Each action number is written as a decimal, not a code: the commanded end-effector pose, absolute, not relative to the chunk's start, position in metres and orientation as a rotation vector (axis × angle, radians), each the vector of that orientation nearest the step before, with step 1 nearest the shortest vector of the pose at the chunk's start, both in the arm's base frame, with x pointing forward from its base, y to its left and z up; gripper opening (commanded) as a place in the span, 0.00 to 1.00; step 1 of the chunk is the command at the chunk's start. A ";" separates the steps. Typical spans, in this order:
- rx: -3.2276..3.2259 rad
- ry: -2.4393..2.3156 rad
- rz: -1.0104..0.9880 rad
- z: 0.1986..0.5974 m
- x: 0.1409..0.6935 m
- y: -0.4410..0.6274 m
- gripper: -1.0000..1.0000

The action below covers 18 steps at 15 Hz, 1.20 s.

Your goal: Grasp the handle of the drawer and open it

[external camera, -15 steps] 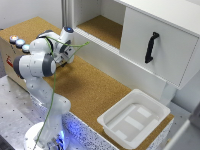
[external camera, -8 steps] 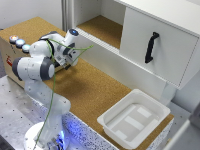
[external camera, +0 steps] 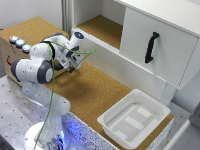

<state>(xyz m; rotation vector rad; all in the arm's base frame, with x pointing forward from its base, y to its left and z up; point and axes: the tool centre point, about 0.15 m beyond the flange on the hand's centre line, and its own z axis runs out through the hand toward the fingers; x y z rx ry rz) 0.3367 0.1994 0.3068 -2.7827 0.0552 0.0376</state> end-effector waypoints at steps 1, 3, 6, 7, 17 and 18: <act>-2.751 0.083 0.046 0.241 0.346 0.150 0.00; -2.757 0.098 0.045 0.241 0.346 0.143 0.00; -2.760 0.116 0.048 0.241 0.345 0.134 0.00; -2.762 0.129 0.047 0.242 0.345 0.130 0.00; -2.823 0.092 -0.056 0.282 0.344 0.121 1.00; -2.827 0.086 -0.068 0.286 0.345 0.123 1.00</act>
